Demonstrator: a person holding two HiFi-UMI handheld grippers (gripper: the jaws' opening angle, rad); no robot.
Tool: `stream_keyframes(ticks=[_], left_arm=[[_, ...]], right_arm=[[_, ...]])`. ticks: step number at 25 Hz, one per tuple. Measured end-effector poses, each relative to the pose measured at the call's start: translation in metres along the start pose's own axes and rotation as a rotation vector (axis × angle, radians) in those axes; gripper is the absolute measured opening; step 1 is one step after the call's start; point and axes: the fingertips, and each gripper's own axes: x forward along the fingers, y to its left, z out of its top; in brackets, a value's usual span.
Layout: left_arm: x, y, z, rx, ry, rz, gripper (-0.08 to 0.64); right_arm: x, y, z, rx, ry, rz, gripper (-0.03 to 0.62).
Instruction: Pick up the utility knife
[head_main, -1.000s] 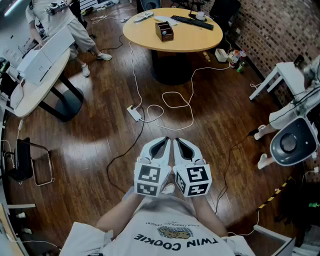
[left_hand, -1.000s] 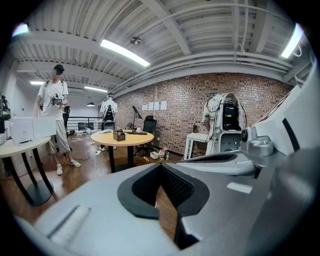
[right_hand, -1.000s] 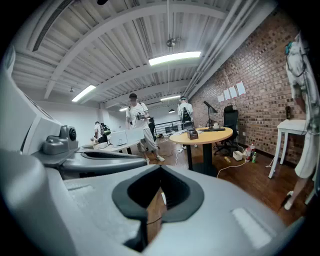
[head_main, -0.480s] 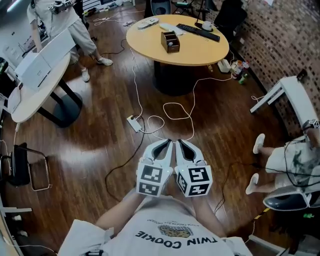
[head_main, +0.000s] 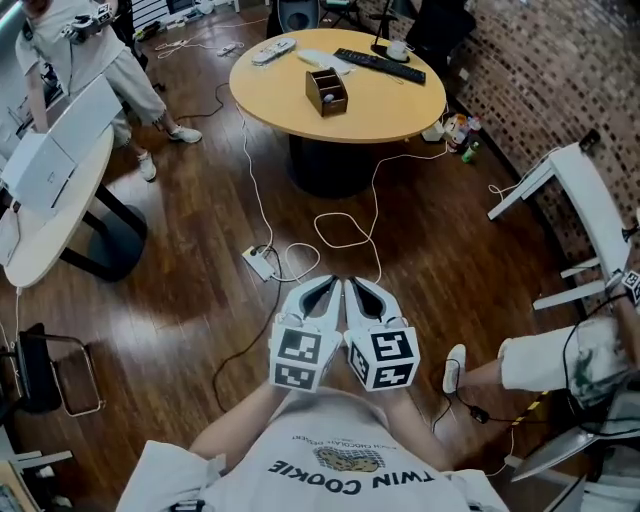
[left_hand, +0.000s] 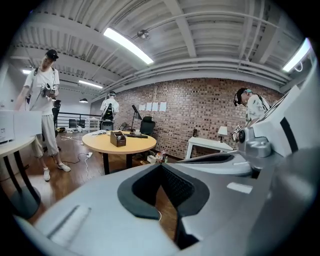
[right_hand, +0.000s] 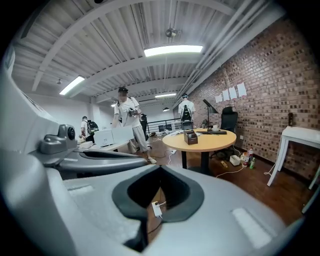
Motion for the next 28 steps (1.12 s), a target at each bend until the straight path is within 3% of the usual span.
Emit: stream_keyframes(ticks=[8, 17, 28], left_arm=[[0.016, 0.054, 0.006, -0.013, 0.000, -0.038, 0.006], [0.031, 0.082, 0.003, -0.014, 0.016, -0.053, 0.006], [0.083, 0.108, 0.012, -0.008, 0.034, -0.036, 0.006]], right_arm=[[0.050, 0.013, 0.012, 0.003, 0.016, -0.043, -0.002], [0.083, 0.014, 0.010, 0.018, 0.039, -0.057, -0.002], [0.132, -0.016, 0.024, 0.030, 0.037, -0.035, -0.002]])
